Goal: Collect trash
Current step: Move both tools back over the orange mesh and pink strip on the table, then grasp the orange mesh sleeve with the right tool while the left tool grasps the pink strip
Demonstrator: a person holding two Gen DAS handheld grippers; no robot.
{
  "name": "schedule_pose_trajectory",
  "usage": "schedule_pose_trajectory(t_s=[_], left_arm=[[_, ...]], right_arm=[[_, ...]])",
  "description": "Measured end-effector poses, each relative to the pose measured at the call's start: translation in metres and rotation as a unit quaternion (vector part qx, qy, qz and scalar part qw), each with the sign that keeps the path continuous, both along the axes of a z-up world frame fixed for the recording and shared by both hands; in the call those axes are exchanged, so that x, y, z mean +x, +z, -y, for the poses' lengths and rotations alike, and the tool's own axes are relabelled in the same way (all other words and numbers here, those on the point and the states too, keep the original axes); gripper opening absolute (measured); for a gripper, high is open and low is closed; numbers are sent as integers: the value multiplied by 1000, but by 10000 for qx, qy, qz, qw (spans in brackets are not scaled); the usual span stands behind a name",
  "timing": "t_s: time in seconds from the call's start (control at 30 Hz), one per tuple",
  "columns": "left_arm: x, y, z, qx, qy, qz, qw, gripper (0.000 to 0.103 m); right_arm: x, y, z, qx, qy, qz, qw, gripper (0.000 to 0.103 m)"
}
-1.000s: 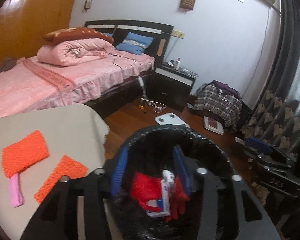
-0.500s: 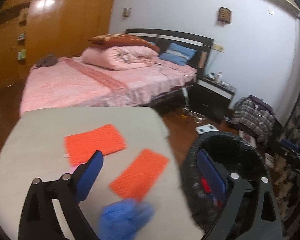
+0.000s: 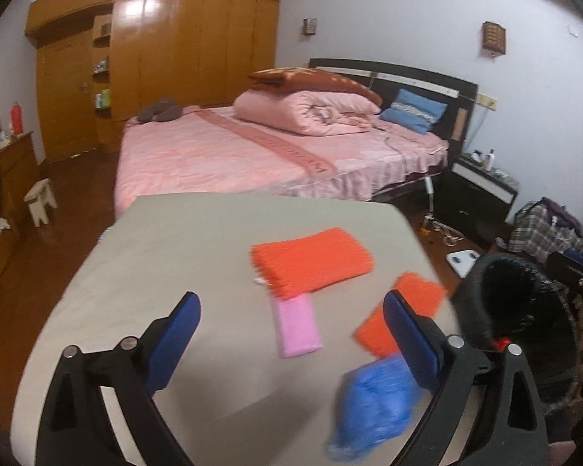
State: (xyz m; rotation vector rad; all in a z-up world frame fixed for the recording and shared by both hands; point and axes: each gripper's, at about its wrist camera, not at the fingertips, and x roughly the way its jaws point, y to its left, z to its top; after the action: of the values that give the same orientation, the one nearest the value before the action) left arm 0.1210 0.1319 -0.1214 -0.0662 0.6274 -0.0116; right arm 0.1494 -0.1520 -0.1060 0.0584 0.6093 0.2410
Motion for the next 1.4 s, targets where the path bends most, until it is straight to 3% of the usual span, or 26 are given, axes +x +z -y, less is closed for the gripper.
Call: schedule_pose_trajectory(t_s=[0.37,0.5,0.8,1.0,1.1,1.27,1.4], left_arm=[[8,-33,-39,129,369,-247,9989,93],[16,-41,-46,112,441,-303,9985,93],[35,-65,-48,33,430,-514,9977,90],[42,-76,-44,-15,388,-624,9973,89],[45,-80,-40,-39,352,-682,9970,88],[51,-88,-32,-104,264,-781,9965,88],[57,-94,-26,-159,175,-872,9959,88]], right_arm=[[42,-42,-75,-57,651,-385,9971,97],[60,-65,-92,-182,712,-673,9950,90],[81,-113,-97,-498,500,-1269,9894,90],[80,-128,-103,-724,526,-1307,9874,87],[77,-129,-104,-757,505,-1230,9882,72],[78,-126,-97,-628,465,-1169,9901,35],[78,-124,-95,-510,544,-1132,9908,22]])
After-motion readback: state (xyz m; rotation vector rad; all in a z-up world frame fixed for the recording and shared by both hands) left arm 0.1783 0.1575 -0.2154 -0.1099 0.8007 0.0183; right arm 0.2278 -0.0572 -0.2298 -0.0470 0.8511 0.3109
